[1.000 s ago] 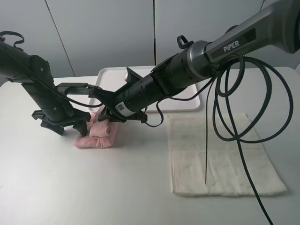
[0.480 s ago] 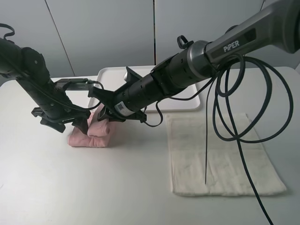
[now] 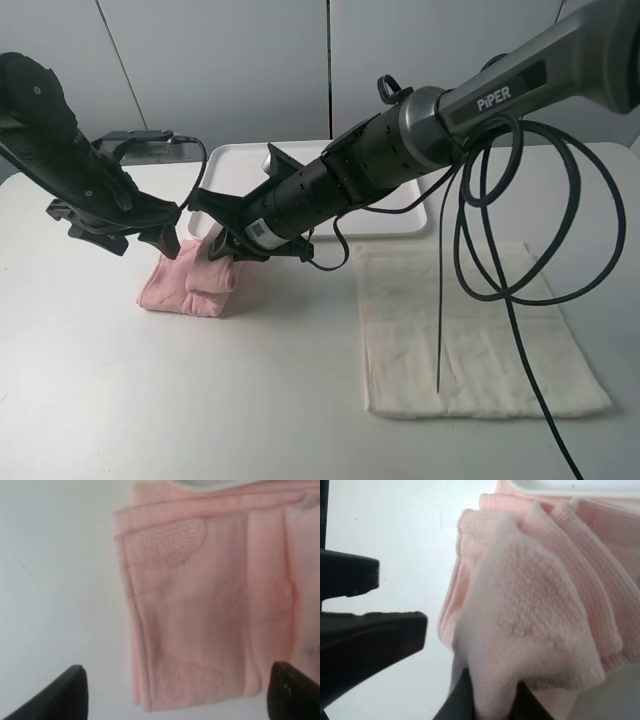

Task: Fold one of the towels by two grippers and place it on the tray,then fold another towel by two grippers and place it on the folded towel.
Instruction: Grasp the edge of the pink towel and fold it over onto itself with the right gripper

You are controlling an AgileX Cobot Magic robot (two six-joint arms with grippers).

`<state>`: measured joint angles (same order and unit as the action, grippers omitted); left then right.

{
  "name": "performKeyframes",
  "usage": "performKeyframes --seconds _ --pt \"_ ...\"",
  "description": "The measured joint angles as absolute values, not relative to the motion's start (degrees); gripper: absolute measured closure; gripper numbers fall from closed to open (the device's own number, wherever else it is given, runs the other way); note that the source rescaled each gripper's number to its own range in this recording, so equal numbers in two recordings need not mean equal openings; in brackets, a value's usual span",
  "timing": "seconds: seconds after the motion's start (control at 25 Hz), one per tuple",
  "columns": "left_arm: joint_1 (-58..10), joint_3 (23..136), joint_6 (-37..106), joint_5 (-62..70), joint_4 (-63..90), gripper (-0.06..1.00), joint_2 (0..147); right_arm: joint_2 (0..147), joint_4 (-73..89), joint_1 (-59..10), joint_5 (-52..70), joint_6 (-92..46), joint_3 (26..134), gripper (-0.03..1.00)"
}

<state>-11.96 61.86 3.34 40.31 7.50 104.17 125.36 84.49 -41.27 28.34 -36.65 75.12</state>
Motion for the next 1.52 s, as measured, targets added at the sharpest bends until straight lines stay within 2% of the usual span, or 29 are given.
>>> performKeyframes --seconds 0.12,0.2,0.28,0.36,0.6,1.04,1.32,1.52 --pt "-11.96 62.85 3.34 42.6 7.48 0.01 102.36 125.48 84.49 -41.27 28.24 -36.65 75.12 0.89" --pt "-11.96 64.1 3.45 44.04 7.36 0.01 101.22 125.48 86.07 -41.27 28.24 -37.75 75.12 0.75" --pt "-11.96 65.41 3.45 44.91 7.33 0.01 100.17 125.59 88.62 -41.42 28.24 -40.2 75.12 0.55" --pt "-11.96 67.04 3.54 46.2 6.98 0.01 99.44 125.59 91.44 -42.31 27.87 -41.23 75.12 0.45" --pt "-11.96 71.2 3.54 50.31 5.47 0.01 98.67 125.59 96.76 -46.05 25.13 -43.38 75.12 0.44" --pt "-11.96 71.7 3.42 52.18 5.09 0.01 98.47 125.59 99.62 -46.17 24.57 -48.75 75.5 0.43" --pt "-11.96 71.7 3.42 53.25 5.09 0.01 98.47 125.7 99.8 -46.17 27.52 -49.42 77.32 0.21" --pt "-11.96 71.7 3.42 53.71 4.96 0.01 98.47 125.7 96.17 -45.91 27.24 -48.24 77.37 0.2"
